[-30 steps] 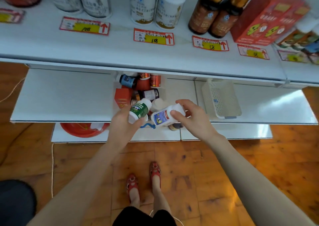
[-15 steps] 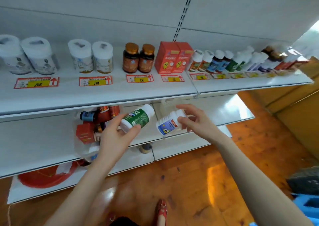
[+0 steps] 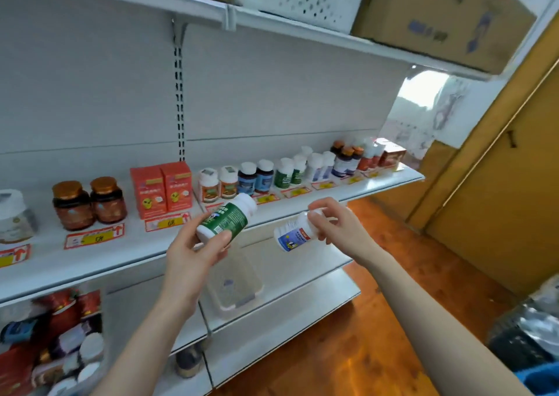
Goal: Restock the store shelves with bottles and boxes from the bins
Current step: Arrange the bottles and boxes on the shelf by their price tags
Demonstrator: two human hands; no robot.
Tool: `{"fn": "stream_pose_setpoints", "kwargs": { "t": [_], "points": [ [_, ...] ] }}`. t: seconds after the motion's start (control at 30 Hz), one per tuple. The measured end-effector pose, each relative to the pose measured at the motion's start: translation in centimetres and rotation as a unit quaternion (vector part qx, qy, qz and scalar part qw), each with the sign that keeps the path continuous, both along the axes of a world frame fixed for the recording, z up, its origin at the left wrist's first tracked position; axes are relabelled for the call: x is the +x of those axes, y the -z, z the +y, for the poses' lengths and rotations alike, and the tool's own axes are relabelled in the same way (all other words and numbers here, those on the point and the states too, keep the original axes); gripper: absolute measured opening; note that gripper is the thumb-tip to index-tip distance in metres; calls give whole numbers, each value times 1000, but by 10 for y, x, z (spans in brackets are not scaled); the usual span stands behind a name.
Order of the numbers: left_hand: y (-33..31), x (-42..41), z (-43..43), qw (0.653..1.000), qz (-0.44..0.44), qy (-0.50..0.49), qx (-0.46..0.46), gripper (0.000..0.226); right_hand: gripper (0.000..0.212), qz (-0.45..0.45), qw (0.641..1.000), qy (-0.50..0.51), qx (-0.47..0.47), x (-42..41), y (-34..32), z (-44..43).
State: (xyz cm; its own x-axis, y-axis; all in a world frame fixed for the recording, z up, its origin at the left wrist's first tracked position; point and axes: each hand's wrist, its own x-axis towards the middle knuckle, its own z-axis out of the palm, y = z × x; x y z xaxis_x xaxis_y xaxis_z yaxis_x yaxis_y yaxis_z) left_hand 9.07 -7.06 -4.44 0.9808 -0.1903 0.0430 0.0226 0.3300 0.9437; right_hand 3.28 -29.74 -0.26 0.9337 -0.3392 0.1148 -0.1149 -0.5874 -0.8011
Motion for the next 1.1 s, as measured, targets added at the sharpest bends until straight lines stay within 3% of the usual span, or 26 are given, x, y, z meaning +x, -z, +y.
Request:
{"fn": "stream_pose_setpoints", "kwargs": {
  "t": [0.4,0.63,0.93,1.1],
  "points": [
    [-28,9,-151,997,16,66,-24,37,22,-27,997,71,9,-5,-13,-153],
    [-32,64,-225,996,26,76,-51,40,16,-33,997,73,4,42,-12,-225],
    [-37,132,-288,999,18,14,-41,40,23,-84,992,41,-80,142,-19,-288],
    [-30,152,-299,999,7,-40,-9,47,26,-101,993,9,-66,192,-27,-305]
  ]
}}
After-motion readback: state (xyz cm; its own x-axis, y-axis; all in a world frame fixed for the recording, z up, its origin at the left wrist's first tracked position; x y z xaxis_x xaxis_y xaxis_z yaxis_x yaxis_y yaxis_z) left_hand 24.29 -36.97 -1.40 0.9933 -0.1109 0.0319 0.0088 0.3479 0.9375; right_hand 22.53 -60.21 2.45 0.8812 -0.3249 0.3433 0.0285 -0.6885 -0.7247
